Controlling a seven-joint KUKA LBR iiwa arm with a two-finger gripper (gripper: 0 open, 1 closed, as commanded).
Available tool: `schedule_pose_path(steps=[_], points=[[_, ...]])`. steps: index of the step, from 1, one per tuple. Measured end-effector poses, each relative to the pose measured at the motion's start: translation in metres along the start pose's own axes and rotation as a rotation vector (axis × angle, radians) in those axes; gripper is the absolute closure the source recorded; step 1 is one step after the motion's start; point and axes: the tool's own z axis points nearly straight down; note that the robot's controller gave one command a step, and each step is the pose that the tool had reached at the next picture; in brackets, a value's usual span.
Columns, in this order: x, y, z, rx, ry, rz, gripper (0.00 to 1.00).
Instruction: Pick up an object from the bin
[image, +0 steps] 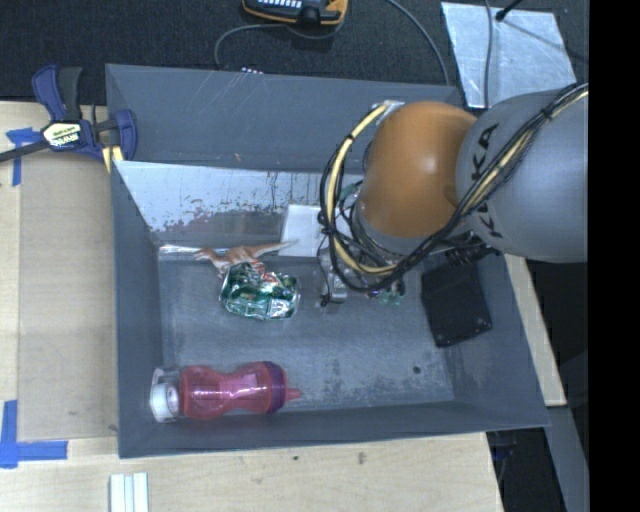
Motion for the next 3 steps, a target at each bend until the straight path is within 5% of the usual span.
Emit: schedule_pose_path(steps=[2, 3], points=[[-0.010, 0.040, 0.017, 0.000, -0.001, -0.386, 1.00], [0.012, 0.068, 0.019, 0.000, -0.003, 0.153, 0.00]])
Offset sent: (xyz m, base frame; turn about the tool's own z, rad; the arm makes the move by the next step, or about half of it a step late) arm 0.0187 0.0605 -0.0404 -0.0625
